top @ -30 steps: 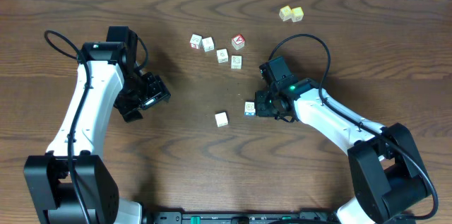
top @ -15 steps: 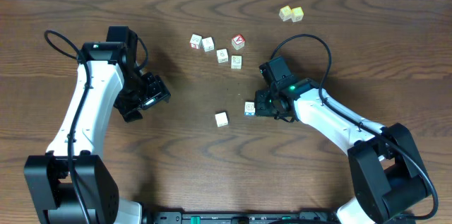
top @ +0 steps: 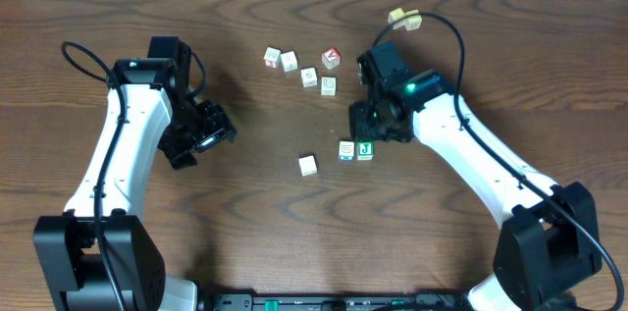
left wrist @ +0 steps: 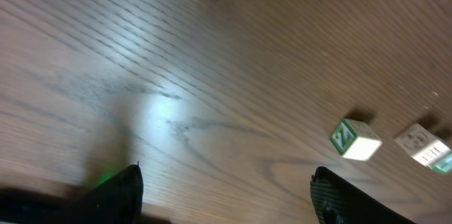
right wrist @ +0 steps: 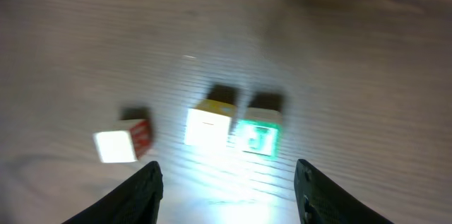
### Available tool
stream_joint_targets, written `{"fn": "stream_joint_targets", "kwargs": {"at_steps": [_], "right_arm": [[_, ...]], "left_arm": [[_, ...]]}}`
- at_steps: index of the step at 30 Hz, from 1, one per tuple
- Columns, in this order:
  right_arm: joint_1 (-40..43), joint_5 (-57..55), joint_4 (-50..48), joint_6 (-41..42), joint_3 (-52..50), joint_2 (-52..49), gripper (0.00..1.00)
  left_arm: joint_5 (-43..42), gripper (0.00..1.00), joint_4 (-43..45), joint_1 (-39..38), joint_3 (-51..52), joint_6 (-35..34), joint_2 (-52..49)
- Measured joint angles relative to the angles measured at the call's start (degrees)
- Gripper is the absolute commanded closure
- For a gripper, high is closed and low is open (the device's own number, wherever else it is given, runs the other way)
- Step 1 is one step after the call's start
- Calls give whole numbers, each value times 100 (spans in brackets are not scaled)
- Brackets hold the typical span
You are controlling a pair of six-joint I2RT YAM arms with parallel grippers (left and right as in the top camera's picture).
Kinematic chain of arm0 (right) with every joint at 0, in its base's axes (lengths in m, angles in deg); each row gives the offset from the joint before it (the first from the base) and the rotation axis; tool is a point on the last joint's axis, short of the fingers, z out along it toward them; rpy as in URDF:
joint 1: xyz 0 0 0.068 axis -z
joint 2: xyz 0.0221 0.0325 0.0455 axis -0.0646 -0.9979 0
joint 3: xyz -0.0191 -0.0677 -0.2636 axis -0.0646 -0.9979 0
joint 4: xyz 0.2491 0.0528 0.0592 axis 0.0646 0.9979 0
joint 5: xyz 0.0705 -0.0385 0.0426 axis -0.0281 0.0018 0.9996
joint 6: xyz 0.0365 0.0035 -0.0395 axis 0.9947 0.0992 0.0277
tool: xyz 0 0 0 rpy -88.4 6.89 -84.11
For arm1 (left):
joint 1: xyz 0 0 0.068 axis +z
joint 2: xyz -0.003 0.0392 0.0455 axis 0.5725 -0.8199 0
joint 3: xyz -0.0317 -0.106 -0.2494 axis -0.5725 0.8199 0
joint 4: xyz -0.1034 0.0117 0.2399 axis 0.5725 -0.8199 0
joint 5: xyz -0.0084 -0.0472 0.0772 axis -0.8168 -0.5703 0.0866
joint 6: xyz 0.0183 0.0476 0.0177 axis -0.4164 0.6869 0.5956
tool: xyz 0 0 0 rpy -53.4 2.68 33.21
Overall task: Lift 3 blocks
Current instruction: 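Open the right gripper, retract it, and move the left gripper forward, then grasp the white cat-picture block with the left gripper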
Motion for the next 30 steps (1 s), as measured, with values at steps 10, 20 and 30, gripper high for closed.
{"fn": "stream_joint_targets", "kwargs": {"at_steps": [10, 20, 30], "right_arm": [[-684, -114, -105, 308, 55, -66, 26], [1482, -367, 881, 496, 66, -66, 1], [2238, -455, 1093, 494, 63, -66, 1]], "left_arm": [[-1147, 25, 7, -61, 0, 1038, 0], [-1176, 25, 1504, -2070, 649, 767, -11], [669, 25, 2168, -3265, 654, -872, -17]]}}
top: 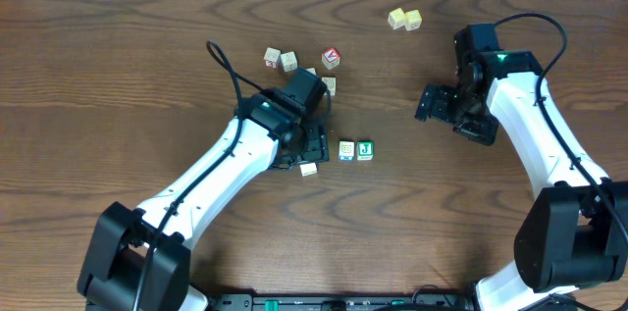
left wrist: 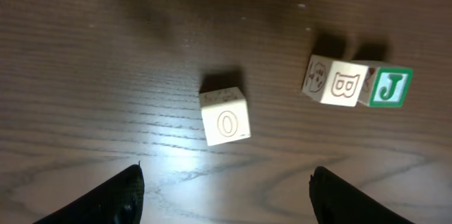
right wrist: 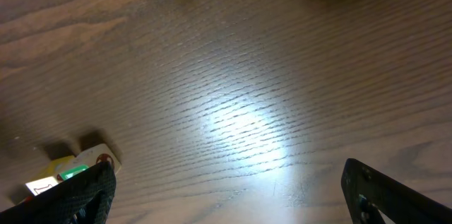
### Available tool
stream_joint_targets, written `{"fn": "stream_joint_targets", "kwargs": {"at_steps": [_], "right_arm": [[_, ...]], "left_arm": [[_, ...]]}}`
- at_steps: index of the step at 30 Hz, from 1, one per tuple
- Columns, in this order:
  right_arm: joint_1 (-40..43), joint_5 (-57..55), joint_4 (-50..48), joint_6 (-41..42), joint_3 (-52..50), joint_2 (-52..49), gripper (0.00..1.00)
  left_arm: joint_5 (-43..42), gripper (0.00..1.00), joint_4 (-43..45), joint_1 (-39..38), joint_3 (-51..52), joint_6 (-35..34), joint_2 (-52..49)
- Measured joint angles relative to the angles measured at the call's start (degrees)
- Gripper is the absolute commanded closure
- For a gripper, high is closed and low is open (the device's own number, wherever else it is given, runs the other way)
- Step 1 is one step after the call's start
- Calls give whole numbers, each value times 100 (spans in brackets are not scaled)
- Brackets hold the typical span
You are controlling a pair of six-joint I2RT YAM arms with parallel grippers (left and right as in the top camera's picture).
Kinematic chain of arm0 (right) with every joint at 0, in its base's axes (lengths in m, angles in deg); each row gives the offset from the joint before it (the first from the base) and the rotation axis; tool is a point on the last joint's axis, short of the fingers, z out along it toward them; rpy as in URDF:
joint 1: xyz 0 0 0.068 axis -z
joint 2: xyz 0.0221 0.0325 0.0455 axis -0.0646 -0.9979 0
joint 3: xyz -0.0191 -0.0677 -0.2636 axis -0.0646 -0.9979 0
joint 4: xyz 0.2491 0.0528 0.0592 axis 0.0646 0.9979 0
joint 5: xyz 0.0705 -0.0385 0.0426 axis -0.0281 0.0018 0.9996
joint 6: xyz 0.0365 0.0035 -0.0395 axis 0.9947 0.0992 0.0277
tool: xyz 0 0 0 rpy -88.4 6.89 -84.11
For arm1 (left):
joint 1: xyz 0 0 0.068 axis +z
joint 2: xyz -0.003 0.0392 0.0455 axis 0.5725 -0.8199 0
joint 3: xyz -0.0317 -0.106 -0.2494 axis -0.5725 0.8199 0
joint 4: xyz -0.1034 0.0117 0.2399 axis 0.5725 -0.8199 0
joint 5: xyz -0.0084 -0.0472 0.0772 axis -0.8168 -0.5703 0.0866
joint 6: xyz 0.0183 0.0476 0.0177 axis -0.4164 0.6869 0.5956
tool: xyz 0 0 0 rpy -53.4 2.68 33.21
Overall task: Lift 3 blocks
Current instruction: 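Grasp the white cat-picture block with the left gripper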
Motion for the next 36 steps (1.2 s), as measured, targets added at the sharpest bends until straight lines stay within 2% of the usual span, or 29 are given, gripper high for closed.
{"fn": "stream_joint_targets", "kwargs": {"at_steps": [7, 11, 14, 17, 20, 32, 36], "right_arm": [[0, 0, 26, 0, 0, 0, 1], [0, 2, 46, -9, 0, 0, 1], [0, 0, 48, -9, 0, 0, 1], [0, 2, 46, -11, 0, 0, 1], [0, 2, 46, -11, 0, 0, 1], [0, 2, 48, -11, 0, 0, 1], [0, 2, 50, -11, 0, 0, 1]], "left_arm": [[83, 25, 409, -81, 0, -603, -796], [-83, 30, 485, -85, 0, -726, -1228], [-111, 37, 490, -83, 0, -761, -1344], [-140, 51, 498, -83, 0, -761, -1366], [-166, 60, 503, -83, 0, -789, -1368], [-175, 60, 446, -85, 0, -798, -1368], [-175, 66, 437, -101, 0, -802, -1368]]}}
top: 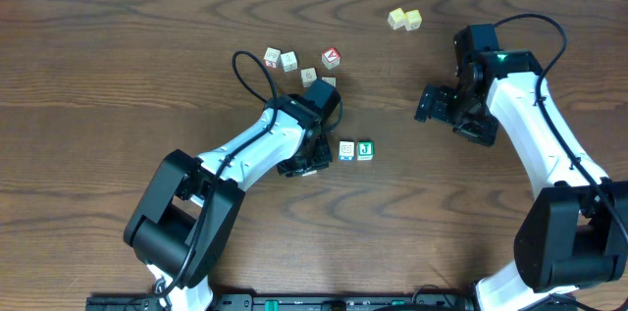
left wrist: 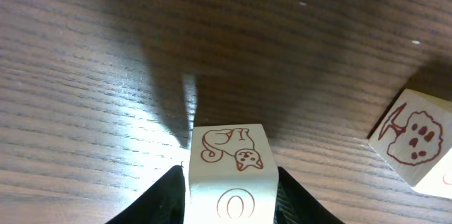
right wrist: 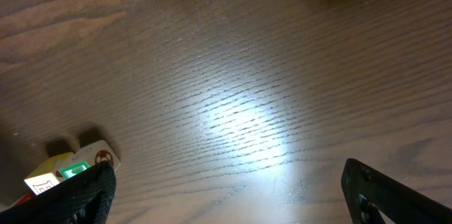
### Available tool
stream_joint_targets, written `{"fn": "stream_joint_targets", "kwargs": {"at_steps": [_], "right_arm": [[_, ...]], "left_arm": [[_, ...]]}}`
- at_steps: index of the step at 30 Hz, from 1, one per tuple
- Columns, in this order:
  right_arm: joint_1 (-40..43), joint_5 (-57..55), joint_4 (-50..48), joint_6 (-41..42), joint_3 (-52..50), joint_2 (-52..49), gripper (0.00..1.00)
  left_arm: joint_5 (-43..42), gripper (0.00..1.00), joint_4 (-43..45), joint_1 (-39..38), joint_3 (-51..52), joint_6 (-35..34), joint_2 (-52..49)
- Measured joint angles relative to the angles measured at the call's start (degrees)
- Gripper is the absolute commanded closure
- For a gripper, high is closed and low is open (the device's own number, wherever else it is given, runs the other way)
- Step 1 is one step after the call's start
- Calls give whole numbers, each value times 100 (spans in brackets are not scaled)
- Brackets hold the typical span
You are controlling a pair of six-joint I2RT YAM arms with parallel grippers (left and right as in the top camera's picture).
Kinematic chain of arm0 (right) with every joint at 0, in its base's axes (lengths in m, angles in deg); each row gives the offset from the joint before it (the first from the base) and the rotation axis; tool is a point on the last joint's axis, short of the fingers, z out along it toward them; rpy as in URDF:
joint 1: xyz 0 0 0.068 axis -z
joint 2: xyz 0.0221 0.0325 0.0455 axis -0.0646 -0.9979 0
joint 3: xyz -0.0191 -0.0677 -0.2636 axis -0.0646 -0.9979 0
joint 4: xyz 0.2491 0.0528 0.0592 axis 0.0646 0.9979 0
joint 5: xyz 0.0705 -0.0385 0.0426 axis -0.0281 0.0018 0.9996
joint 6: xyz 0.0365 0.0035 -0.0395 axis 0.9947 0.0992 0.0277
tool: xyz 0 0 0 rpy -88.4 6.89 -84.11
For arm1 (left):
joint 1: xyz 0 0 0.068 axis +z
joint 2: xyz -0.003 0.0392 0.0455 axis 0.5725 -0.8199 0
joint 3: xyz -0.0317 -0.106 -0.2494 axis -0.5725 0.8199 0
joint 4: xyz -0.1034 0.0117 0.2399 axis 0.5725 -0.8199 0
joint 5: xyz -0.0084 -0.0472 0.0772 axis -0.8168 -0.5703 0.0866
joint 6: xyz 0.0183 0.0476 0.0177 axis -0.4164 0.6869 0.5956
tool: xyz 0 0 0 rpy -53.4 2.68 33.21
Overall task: Lift 3 blocks
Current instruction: 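Grasp the white cat-picture block with the left gripper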
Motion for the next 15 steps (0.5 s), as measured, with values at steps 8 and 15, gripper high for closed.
{"fn": "stream_joint_targets", "kwargs": {"at_steps": [8, 15], "right_arm": [[0, 0, 20, 0, 0, 0, 1], [0, 0, 20, 0, 0, 0, 1]], "left_arm": [[48, 71, 63, -20, 0, 76, 0], [46, 71, 393, 212, 0, 765, 0]]}}
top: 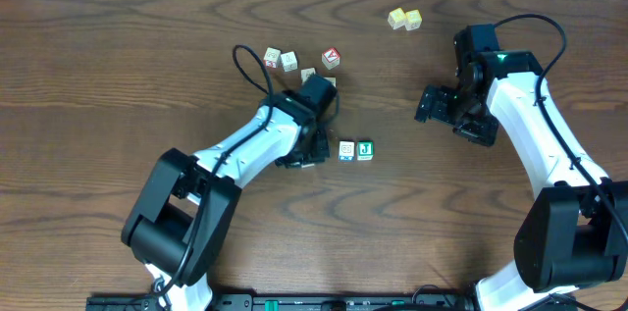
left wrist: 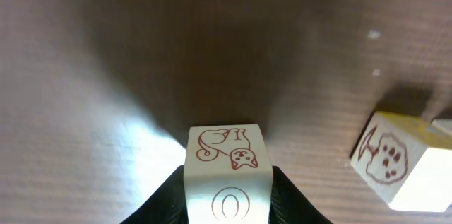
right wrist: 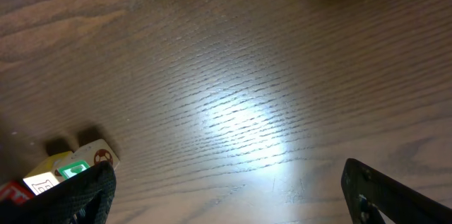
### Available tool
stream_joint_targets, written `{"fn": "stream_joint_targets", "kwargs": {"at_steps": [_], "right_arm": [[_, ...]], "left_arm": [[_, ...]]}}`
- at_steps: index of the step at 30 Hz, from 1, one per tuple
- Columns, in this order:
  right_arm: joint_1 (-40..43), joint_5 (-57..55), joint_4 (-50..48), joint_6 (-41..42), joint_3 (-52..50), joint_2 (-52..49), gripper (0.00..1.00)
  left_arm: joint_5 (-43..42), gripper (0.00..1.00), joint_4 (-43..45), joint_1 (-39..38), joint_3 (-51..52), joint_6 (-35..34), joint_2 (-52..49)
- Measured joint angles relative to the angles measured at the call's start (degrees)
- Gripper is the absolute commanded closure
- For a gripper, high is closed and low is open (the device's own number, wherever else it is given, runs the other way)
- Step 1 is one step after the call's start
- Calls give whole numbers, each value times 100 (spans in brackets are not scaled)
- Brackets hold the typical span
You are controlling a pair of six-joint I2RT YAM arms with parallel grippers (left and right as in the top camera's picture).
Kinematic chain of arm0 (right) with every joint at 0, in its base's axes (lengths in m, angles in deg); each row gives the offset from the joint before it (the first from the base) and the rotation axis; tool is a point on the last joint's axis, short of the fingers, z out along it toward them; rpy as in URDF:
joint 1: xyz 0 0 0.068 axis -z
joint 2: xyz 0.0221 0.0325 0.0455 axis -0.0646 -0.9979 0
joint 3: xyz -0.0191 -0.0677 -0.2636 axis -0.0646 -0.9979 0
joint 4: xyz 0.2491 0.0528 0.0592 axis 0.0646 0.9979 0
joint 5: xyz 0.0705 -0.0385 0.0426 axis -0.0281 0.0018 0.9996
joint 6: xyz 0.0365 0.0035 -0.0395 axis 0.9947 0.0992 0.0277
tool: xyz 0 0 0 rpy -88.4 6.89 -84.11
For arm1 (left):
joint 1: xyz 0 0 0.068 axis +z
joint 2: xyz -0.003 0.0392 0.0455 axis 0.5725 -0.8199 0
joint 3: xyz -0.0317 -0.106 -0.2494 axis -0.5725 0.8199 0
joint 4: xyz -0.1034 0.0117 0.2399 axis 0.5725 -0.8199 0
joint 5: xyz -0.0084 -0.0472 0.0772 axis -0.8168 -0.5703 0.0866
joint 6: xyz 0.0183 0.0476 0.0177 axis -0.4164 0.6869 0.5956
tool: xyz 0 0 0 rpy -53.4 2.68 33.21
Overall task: Lift 3 blocks
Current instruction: 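Grasp the white cat-picture block with the left gripper, then set the cat block down beside the K block with the left gripper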
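My left gripper [left wrist: 227, 199] is shut on the white block [left wrist: 227, 171] that bears a red O and a cat drawing; it looks raised a little off the wood. From overhead the left gripper [top: 306, 149] hides that block. Just right of it lie the B block [top: 345, 151] and the green J block [top: 365, 150]; a tree-picture block [left wrist: 394, 162] shows in the left wrist view. My right gripper [top: 446, 115] hangs wide open over bare wood at the right, with nothing between its fingers [right wrist: 78, 196].
Several loose blocks lie at the back: two white ones [top: 281, 59], a red one [top: 332, 58] and one by the left wrist [top: 309, 76]. A yellow pair [top: 403, 20] sits far back right. Two blocks [right wrist: 78, 166] show at the right wrist view's lower left.
My left gripper, still shut on the O block, has shifted slightly toward the back, and the table under the block now looks farther off and blurred. The right arm has not moved.
First my left gripper was open at the far left and the right one open over the B and J blocks. Then the left stood open over the O block and the right had moved to the right side. The left then shut on the O block, now raised.
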Motion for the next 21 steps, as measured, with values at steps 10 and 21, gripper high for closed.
{"fn": "stream_joint_targets", "kwargs": {"at_steps": [10, 21], "right_arm": [[0, 0, 4, 0, 0, 0, 1], [-125, 11, 17, 0, 0, 0, 1]], "left_arm": [[-90, 71, 553, -22, 0, 774, 0], [-326, 71, 837, -426, 0, 1005, 0]]}}
